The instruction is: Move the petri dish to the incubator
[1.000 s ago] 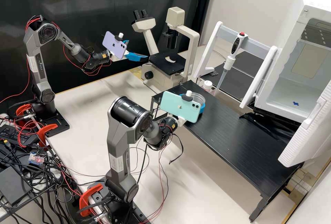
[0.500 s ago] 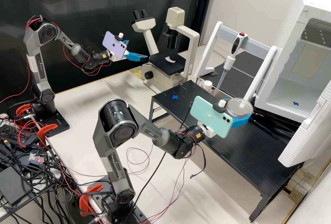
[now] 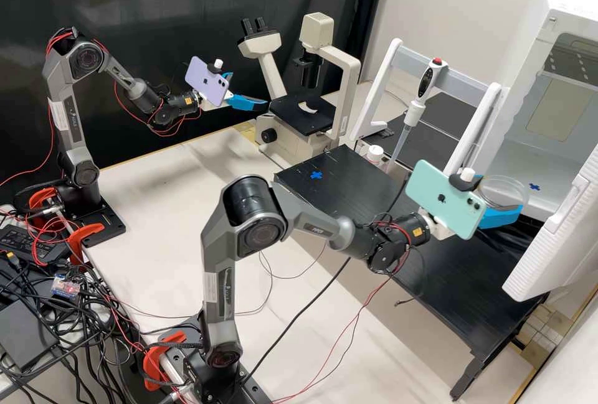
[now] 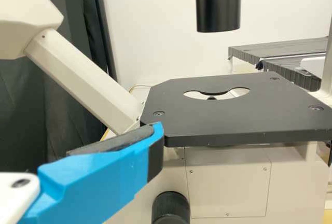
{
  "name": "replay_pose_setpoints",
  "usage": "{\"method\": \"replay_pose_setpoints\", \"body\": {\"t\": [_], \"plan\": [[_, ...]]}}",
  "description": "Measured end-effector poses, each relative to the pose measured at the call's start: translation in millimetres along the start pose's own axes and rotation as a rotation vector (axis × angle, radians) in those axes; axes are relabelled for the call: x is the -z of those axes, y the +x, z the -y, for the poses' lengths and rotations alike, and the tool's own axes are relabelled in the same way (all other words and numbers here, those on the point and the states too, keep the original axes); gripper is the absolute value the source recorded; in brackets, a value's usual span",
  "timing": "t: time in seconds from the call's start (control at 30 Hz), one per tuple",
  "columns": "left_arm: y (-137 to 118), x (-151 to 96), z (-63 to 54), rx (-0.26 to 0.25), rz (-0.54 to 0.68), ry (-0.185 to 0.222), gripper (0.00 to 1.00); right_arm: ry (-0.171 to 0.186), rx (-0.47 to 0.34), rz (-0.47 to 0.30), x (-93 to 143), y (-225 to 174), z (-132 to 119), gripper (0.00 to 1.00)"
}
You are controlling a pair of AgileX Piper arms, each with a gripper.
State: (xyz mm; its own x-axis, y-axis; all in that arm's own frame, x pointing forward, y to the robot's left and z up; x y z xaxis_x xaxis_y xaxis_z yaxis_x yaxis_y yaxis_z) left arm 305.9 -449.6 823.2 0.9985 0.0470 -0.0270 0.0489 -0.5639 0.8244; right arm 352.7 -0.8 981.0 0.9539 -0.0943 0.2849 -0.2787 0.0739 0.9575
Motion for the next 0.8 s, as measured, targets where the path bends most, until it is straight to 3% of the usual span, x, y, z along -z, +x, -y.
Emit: {"method": "replay_pose_setpoints", "body": {"t": [0.6,0.8], "plan": [[0,0,0.0,0.0,0.0,0.0,1.0,0.016,0.044,0.087,-3,115,8,0.0],[0,0,0.0,0.0,0.0,0.0,1.0,-0.01,0.067,0.084,3,139,23,0.0]]}}
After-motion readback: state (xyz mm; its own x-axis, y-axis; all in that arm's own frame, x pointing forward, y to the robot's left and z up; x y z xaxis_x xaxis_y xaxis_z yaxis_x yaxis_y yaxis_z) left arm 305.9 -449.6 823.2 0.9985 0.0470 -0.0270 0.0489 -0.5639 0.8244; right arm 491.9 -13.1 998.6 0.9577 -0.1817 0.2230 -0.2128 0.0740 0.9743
